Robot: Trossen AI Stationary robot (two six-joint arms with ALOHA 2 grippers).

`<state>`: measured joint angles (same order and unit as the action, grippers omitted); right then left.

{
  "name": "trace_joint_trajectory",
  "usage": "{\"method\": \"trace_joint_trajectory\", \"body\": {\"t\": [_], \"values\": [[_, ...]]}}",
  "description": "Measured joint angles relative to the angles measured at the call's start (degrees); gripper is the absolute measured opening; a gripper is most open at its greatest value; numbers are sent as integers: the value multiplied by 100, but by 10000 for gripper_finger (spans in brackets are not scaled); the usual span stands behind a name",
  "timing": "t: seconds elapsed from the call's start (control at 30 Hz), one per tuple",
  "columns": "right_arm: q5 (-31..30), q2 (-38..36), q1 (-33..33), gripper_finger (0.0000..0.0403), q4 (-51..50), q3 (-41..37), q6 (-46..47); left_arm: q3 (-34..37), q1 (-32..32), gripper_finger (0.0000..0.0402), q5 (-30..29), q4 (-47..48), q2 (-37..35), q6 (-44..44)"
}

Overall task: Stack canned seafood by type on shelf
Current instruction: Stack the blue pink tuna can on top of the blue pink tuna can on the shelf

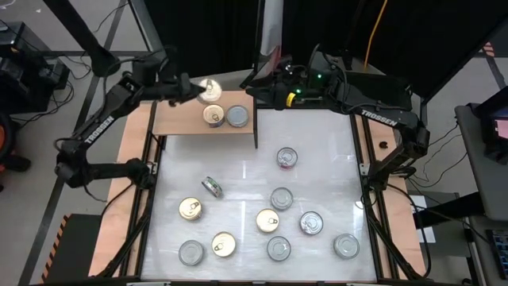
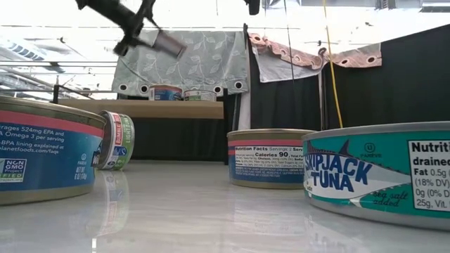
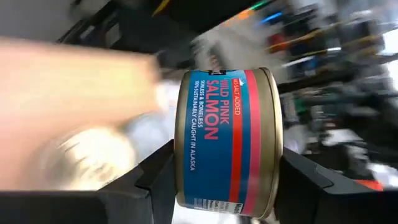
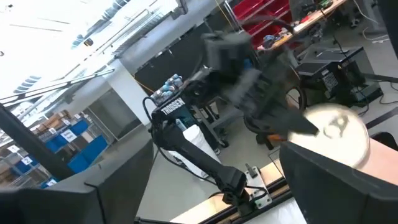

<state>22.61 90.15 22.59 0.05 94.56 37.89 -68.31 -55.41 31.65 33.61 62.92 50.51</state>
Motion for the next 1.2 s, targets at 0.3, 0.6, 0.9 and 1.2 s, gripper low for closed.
{"method": "trace_joint_trajectory", "body": {"t": [0.3,0.6,0.9,1.2], "values": [[2,-4,-7,340,-26,0,-109,692,-285,198,74,7,-32,315],[-31,-4,2,340,-34,0,-281,1069,-258,198,16,-343,-26,474],[-46,-4,148,340,-37,0,-263,1066,32,218,-163,-479,68,472],[-11,-4,219,340,-120,0,-264,1056,268,219,-216,-701,455,589]]}}
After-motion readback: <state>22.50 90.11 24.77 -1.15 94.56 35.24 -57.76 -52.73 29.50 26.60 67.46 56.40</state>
